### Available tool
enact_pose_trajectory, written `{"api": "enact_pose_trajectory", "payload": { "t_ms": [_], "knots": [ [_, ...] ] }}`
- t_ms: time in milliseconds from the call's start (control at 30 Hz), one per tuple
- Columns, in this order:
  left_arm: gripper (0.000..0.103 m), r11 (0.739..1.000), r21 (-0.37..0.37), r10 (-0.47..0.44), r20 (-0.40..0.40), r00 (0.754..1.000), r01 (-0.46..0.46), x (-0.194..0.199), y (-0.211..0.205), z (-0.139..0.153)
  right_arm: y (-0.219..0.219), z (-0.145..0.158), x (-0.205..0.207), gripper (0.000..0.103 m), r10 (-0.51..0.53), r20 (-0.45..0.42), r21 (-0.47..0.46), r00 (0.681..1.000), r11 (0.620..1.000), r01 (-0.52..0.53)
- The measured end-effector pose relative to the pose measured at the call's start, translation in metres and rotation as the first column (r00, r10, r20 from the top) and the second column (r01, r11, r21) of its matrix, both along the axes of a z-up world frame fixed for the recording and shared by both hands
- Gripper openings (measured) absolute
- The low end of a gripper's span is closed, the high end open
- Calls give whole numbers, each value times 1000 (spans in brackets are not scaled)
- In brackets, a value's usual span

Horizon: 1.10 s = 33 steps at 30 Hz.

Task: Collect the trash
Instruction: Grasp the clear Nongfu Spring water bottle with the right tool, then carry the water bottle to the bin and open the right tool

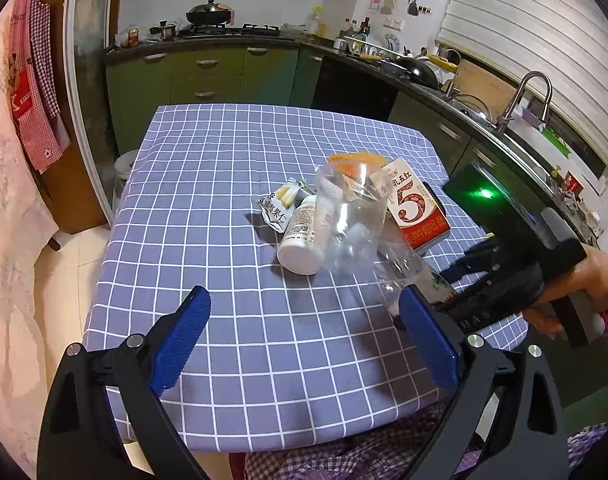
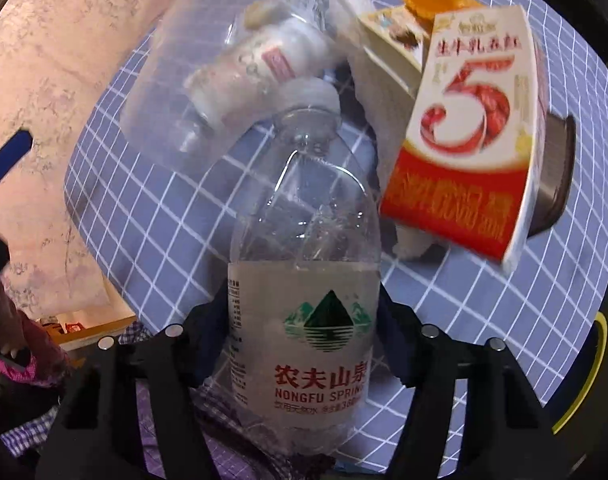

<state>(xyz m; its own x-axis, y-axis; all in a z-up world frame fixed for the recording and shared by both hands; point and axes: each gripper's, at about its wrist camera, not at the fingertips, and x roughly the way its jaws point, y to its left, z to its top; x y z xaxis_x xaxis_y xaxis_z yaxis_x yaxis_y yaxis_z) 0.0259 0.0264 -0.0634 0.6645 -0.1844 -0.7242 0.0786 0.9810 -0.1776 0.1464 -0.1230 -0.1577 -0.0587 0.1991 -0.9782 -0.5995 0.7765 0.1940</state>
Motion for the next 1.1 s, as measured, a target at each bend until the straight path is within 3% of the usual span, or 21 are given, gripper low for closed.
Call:
{"api": "enact_pose_trajectory", "payload": {
  "t_ms": [333,700,933,1100],
  "knots": [
    [94,1000,8,-14,-20,1000,14,8,-9,-10,-43,0,-30,62,-5,2,23,1000,1000,5],
    [94,999,15,-38,-64,997,39,19,-19,-33,-93,17,-31,62,-50,39,60,998,997,48],
    [94,999,20,-45,-56,997,46,19,-21,-32,-88,12,-44,62,-61,35,72,998,996,59],
    [94,999,28,-44,-46,998,46,20,-21,-30,-107,26,-54,62,-83,40,119,996,990,77]
  ]
}}
